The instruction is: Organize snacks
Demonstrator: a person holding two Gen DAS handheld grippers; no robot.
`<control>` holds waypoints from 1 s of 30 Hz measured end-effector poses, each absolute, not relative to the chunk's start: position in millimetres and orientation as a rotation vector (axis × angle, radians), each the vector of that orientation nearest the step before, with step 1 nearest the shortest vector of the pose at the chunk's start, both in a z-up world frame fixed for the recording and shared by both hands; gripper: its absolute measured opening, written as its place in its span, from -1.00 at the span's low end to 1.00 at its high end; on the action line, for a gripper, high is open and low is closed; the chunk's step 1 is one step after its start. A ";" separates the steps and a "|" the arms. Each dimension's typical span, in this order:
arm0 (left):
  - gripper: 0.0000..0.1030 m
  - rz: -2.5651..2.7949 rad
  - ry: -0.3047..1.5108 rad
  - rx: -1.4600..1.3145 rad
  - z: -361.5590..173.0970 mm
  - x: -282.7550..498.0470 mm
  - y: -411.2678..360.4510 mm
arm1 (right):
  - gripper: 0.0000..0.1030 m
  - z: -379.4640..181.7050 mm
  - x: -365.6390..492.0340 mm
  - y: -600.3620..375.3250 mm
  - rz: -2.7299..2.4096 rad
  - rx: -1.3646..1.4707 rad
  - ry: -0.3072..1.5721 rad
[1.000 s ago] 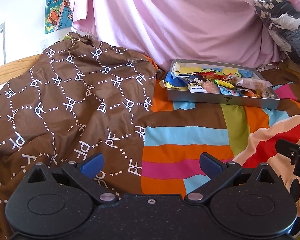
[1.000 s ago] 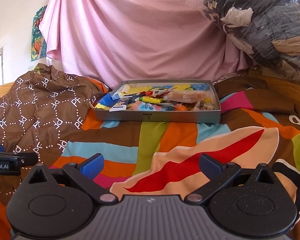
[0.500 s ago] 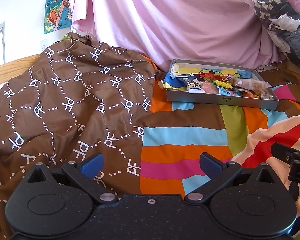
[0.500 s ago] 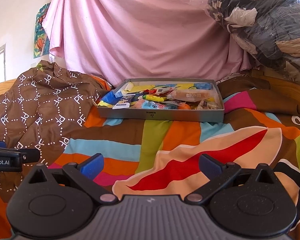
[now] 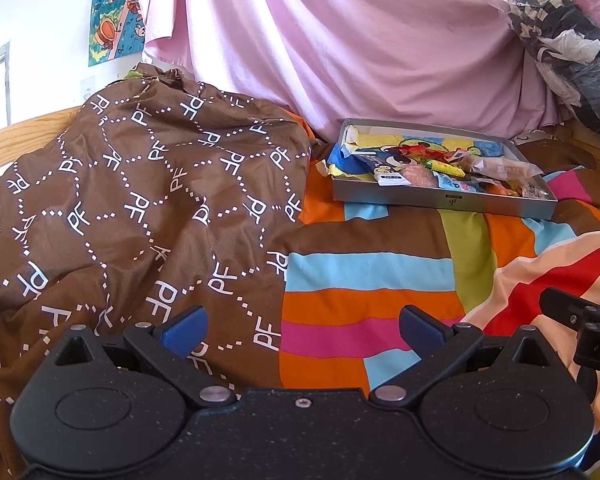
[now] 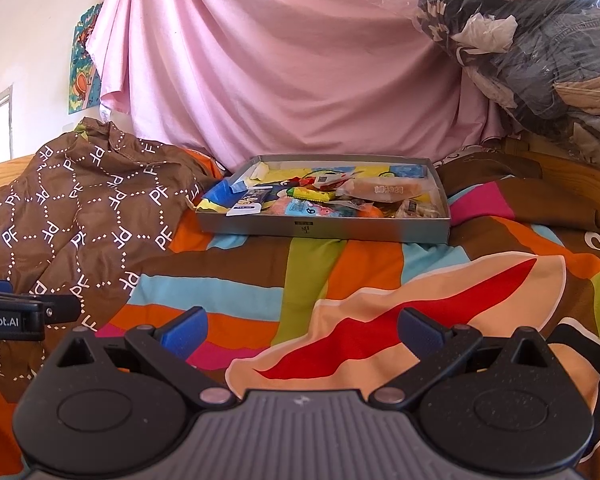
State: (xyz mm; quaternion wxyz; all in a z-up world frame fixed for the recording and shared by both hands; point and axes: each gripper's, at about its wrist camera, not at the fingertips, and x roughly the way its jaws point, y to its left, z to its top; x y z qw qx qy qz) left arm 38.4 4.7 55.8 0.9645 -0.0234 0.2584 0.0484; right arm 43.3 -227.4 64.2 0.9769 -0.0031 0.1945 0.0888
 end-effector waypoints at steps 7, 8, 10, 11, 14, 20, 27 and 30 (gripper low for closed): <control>0.97 0.099 0.523 -0.048 56.0 37.9 4.2 | 1.00 64.5 43.7 -227.4 0.179 -0.006 0.393; 0.97 0.097 0.524 -0.048 55.7 38.1 4.4 | 1.00 64.6 43.7 -227.5 0.180 -0.007 0.394; 0.97 0.095 0.526 -0.047 54.8 38.0 4.5 | 1.00 63.0 43.0 -226.2 0.181 -0.008 0.396; 0.97 0.094 0.527 -0.048 54.5 38.0 4.5 | 1.00 62.6 42.8 -225.9 0.182 -0.009 0.396; 0.97 0.092 0.531 -0.049 53.4 38.0 4.8 | 1.00 62.9 43.0 -225.9 0.182 -0.009 0.396; 0.97 0.090 0.533 -0.050 53.0 37.7 6.2 | 1.00 62.4 42.7 -225.4 0.182 -0.011 0.397; 0.97 0.090 0.534 -0.051 53.4 37.8 5.5 | 1.00 62.0 43.0 -224.7 0.183 -0.011 0.398; 0.97 0.088 0.537 -0.053 52.2 37.6 6.6 | 1.00 61.9 43.0 -224.6 0.183 -0.012 0.398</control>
